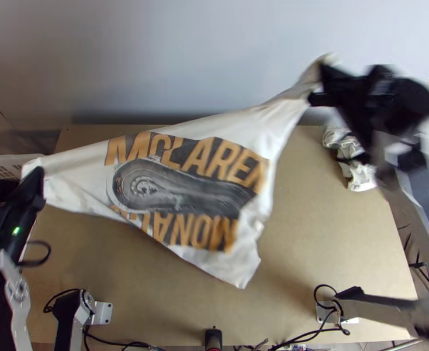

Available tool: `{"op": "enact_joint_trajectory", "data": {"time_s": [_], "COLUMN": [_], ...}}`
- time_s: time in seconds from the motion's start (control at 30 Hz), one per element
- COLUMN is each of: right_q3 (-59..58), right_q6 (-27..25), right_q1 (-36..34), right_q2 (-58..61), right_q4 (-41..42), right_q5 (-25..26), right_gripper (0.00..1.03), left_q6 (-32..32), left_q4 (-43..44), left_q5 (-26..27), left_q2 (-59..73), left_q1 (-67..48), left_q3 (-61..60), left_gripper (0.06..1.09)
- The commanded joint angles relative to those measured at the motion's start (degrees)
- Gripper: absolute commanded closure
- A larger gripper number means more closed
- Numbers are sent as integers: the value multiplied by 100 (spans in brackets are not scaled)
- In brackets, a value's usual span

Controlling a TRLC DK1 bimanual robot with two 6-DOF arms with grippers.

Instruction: Fold the t-shirt

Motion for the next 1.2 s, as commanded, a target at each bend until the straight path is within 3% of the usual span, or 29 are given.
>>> {"op": "enact_joint_trajectory", "data": {"time_s": [0.0, 0.3, 0.8, 0.83, 0.9, 0.97, 1.17], "right_q3": [-811, -687, -1021, -1013, -1013, -995, -1689], "right_q6": [451, 433, 468, 538, 916, 916, 828], "right_q1": [-186, -309, -195, -212, -212, -151, -116], "right_q2": [1825, 3583, 3688, 3697, 3627, 3468, 2291], "right_q4": [780, 1852, 2116, 2028, 1615, 1149, 534], "right_q5": [-304, -295, -198, -216, -225, -225, -225], "right_gripper": [100, 100, 99, 78, 3, 4, 4], "left_q6": [277, 716, 813, 778, 725, 760, 1085], "left_q4": [915, 1257, 1855, 1855, 1855, 1776, 1732], "left_q5": [-633, -1020, -1310, -1310, -1319, -1319, -1293], "left_q2": [1404, 2555, 3329, 3460, 3663, 3882, 3953], "left_q1": [-588, -1168, -992, -905, -764, -544, 343], "left_q3": [-800, -905, -1090, -1046, -1011, -905, -808], "left_gripper": [105, 105, 104, 90, 22, 11, 11]}}
